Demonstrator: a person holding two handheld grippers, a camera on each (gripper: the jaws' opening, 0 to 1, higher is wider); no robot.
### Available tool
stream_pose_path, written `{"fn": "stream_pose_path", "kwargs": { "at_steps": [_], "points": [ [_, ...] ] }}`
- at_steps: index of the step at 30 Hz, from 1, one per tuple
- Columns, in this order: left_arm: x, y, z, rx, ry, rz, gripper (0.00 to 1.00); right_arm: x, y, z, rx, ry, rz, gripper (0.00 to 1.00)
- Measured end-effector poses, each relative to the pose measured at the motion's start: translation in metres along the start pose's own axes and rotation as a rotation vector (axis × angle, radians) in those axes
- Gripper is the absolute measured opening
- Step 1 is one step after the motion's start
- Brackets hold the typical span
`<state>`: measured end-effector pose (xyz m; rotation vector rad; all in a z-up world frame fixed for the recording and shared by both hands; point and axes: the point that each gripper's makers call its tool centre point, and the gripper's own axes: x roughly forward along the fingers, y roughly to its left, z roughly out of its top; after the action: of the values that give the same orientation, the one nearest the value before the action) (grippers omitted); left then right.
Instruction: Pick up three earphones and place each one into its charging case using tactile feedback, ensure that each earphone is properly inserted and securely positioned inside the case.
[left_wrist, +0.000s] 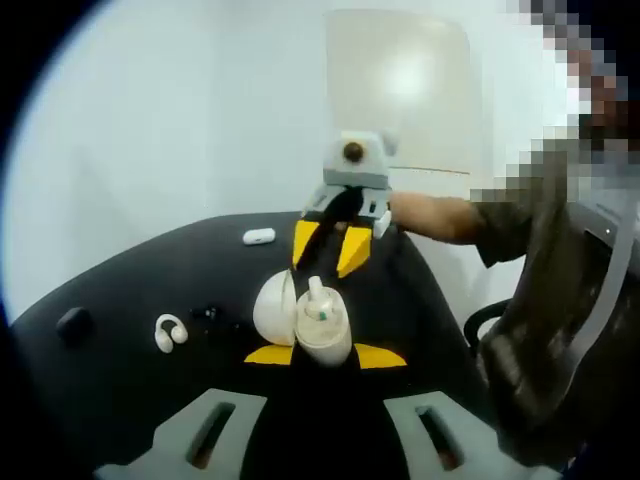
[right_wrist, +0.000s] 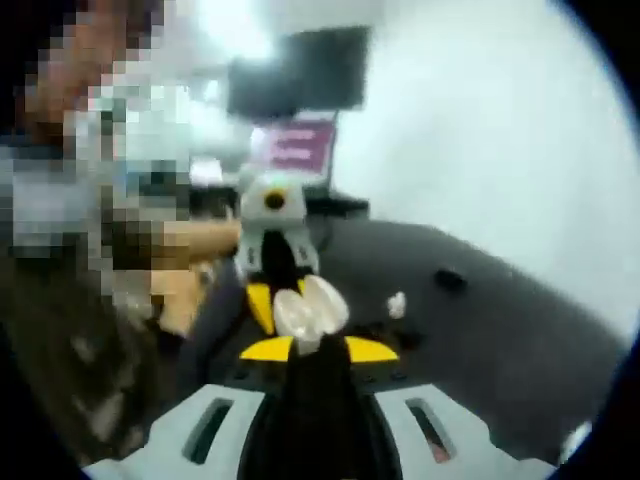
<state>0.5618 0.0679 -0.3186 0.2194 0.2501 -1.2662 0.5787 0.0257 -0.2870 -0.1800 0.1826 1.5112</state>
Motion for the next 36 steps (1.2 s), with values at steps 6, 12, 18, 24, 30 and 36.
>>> {"fn": "stream_pose_path", "kwargs": {
  "at_steps": [6, 12, 18, 24, 30, 36],
  "points": [
    [-0.001, -0.002, 0.0, 0.002, -0.001, -0.002, 0.17, 0.008, 0.009, -0.001, 0.072, -0.031, 0.101, 0.26],
    [-0.001, -0.004, 0.0, 0.004, -0.002, -0.005, 0.17, 0.003, 0.006, 0.007, 0.099, -0.136, 0.082, 0.26],
    [0.0, -0.007, 0.0, 0.011, -0.003, -0.002, 0.17, 0.006, 0.016, 0.002, 0.128, -0.103, 0.132, 0.32],
    [0.0, -0.008, 0.0, 0.004, -0.003, -0.006, 0.17, 0.025, 0.021, -0.011, 0.152, 0.02, 0.167, 0.36],
    [-0.001, -0.005, -0.001, -0.002, -0.002, -0.01, 0.17, 0.035, 0.02, -0.006, 0.189, -0.001, 0.179, 0.29],
    [0.0, -0.003, -0.002, -0.011, -0.003, -0.005, 0.17, 0.044, 0.019, -0.015, 0.132, 0.044, 0.143, 0.24]
  ]
}}
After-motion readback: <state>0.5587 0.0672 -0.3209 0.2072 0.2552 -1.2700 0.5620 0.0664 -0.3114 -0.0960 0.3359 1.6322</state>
